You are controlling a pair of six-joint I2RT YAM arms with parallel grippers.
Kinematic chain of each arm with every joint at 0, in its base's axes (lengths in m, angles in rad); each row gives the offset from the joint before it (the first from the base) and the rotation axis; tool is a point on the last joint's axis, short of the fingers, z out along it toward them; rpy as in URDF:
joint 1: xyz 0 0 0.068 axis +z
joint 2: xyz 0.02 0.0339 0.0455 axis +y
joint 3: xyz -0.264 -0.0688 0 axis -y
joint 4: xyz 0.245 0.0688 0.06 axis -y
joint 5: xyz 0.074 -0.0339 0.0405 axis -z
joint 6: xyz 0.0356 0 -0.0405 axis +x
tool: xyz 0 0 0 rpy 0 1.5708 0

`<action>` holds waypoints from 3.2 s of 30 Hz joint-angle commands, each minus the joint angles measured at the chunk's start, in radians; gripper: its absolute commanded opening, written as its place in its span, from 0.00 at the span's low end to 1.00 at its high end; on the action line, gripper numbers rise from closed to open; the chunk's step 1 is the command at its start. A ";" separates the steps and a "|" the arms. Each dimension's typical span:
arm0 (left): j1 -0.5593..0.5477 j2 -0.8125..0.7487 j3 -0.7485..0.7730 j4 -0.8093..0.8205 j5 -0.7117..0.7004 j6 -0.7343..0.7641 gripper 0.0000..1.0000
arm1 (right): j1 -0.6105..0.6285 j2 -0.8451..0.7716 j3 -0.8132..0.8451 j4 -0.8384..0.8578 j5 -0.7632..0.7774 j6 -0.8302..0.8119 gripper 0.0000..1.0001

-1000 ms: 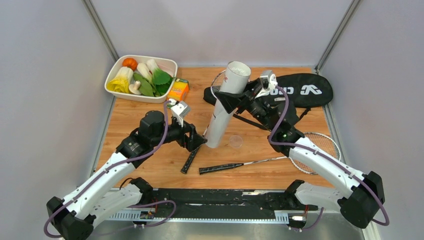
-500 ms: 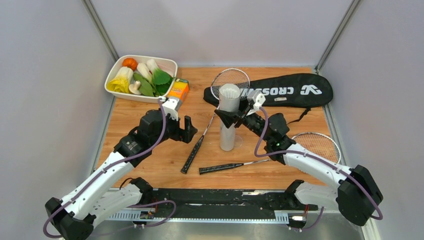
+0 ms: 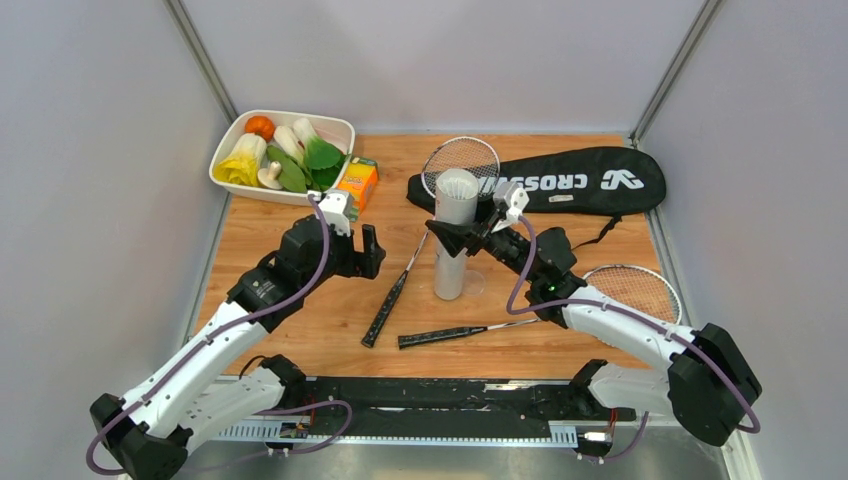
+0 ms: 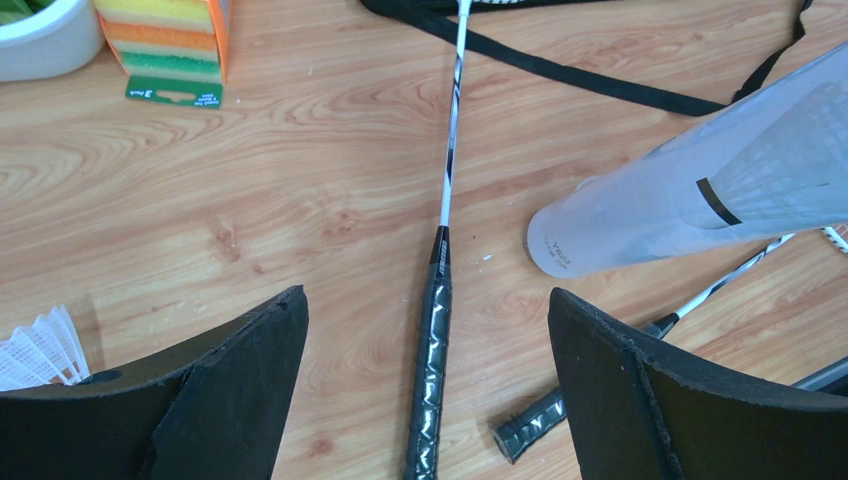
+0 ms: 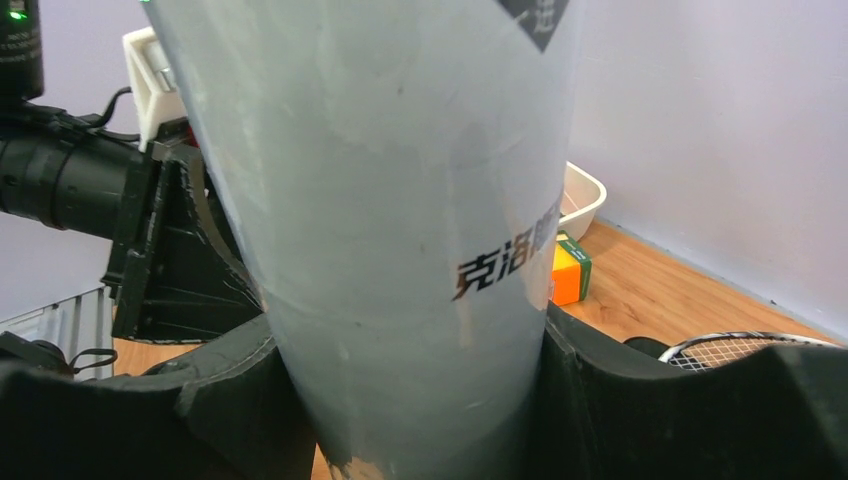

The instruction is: Pack up the badminton gear

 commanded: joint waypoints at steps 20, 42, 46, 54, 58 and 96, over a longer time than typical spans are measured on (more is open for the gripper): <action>0.029 0.073 0.046 0.021 0.050 -0.040 0.95 | 0.013 0.008 -0.078 0.118 -0.127 -0.012 0.92; 0.137 0.125 0.093 -0.032 -0.048 -0.121 0.95 | 0.013 0.079 -0.289 0.211 -0.021 -0.077 0.85; 0.294 0.118 0.075 -0.047 0.046 -0.195 0.95 | 0.013 0.136 -0.280 0.268 -0.016 -0.082 0.84; 0.532 0.032 -0.031 -0.092 -0.048 -0.400 0.94 | 0.013 0.143 -0.231 0.252 -0.001 -0.099 0.60; 0.666 0.021 -0.089 -0.107 0.006 -0.503 0.94 | 0.013 0.085 -0.160 0.100 0.001 -0.093 0.52; 0.833 0.652 0.161 -0.223 0.273 0.351 0.78 | 0.013 -0.265 -0.067 -0.208 -0.107 -0.001 0.52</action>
